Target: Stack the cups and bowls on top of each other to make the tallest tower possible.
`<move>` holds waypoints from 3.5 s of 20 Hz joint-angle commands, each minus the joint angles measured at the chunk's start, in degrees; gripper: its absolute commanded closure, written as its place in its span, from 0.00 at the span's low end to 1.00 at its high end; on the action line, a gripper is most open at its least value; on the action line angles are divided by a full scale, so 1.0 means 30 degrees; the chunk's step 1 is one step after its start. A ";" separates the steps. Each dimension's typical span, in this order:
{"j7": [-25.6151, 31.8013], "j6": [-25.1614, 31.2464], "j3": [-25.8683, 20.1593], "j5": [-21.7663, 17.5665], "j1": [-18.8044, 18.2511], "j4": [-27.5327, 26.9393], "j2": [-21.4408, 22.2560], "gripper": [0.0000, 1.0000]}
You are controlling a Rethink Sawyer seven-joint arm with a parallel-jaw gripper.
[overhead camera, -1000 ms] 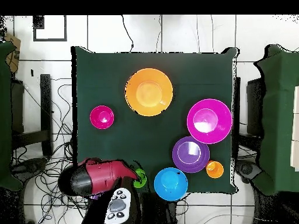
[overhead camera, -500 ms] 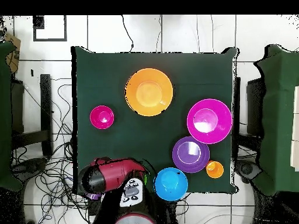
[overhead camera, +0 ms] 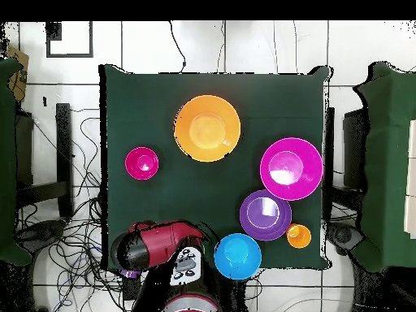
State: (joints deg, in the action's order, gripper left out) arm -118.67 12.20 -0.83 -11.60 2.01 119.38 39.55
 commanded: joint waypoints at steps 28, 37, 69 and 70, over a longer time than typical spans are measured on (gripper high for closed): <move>-0.0568 -0.0087 -0.2428 -0.1455 -0.0970 0.2915 0.1221 0.00; -0.1272 -0.1319 -0.2033 -0.1690 -0.0289 0.2722 0.0254 0.00; -0.1740 -0.2757 -0.0015 -0.0864 0.1758 -0.0180 -0.2436 0.00; -0.1766 -0.2779 0.0113 -0.0835 0.1880 -0.0235 -0.2415 0.00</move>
State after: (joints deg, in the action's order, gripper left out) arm -118.67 5.50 -0.49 -13.89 5.54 125.44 33.31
